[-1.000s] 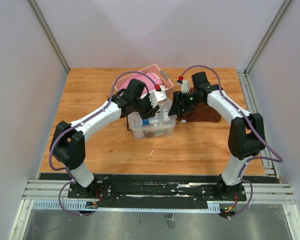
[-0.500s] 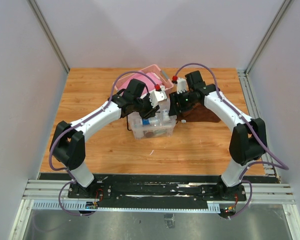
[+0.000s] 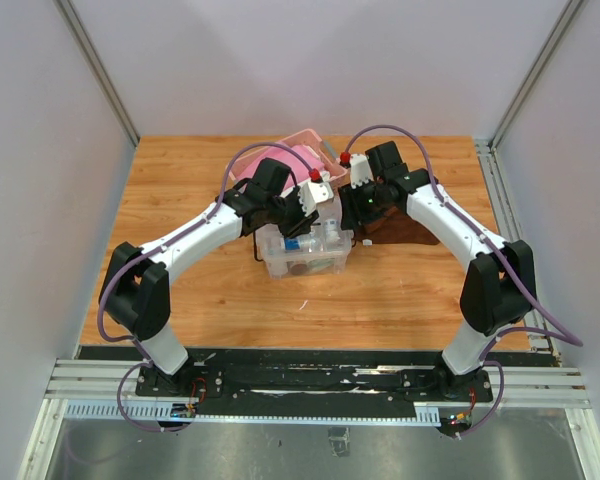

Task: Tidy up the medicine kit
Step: Close the medicine box at the center of the board.

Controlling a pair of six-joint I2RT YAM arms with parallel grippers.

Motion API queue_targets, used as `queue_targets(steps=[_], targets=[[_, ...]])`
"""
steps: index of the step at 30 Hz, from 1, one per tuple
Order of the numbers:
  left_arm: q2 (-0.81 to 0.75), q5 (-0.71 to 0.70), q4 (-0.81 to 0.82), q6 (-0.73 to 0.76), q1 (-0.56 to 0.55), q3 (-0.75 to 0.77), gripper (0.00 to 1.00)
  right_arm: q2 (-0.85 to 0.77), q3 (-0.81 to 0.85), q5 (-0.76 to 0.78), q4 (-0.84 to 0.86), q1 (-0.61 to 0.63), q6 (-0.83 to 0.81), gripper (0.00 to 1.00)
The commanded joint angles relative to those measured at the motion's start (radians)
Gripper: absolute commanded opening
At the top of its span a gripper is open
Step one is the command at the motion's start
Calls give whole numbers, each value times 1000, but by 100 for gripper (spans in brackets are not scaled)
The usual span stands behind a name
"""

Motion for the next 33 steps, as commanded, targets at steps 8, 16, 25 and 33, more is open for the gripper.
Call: queue_targets(steps=[8, 16, 25, 33], targets=[[41, -49, -136, 1, 2, -69, 37, 51, -13, -84, -38, 26, 3, 47], [42, -49, -134, 0, 2, -70, 37, 78, 0, -149, -35, -8, 79, 50], [54, -51, -132, -2, 2, -67, 37, 67, -8, -235, -15, -9, 83, 39], [60, -52, -122, -13, 2, -70, 36, 48, -39, -207, 6, 10, 72, 20]])
